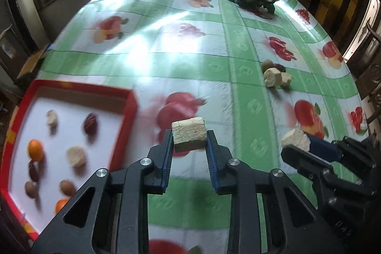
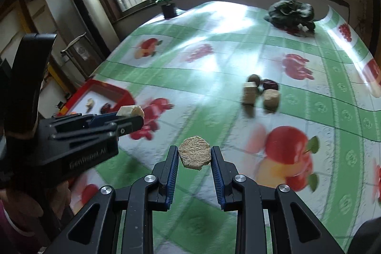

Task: Organize fruits
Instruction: 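Carry the square block toward the tray with the left tool while the right tool carries the rice cake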

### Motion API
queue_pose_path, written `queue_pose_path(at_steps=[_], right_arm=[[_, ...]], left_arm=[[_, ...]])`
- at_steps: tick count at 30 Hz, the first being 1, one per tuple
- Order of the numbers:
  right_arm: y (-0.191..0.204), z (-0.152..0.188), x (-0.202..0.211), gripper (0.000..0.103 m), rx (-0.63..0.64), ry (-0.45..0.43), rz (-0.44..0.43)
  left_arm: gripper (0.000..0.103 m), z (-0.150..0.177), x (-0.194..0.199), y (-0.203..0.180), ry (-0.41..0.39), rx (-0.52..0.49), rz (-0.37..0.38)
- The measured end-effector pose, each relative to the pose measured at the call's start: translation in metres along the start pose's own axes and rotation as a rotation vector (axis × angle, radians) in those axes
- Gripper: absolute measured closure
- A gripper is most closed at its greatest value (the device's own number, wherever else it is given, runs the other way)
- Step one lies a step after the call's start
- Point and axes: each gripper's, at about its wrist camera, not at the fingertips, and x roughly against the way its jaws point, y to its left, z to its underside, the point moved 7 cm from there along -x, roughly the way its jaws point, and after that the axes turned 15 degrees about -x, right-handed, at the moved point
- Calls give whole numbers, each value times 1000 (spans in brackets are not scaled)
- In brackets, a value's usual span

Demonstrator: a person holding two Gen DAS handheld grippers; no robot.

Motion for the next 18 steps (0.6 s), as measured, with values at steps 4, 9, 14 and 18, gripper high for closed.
queue_pose_path(at_steps=[4,9,14,18], right_arm=[[21,9,-1,76,13,9,-15],[50,19,-6,76,8,24,-49],[81,27,-9,76,41,31,-69],[106,32,-17,76,76,44,-83]], left_arm=[[77,17,11,18,-7,37,-16],[77,38,27,44,-26,74,-58],[77,56,39,68,-43,95,-110],[77,72,45,88,-43,120,-141]])
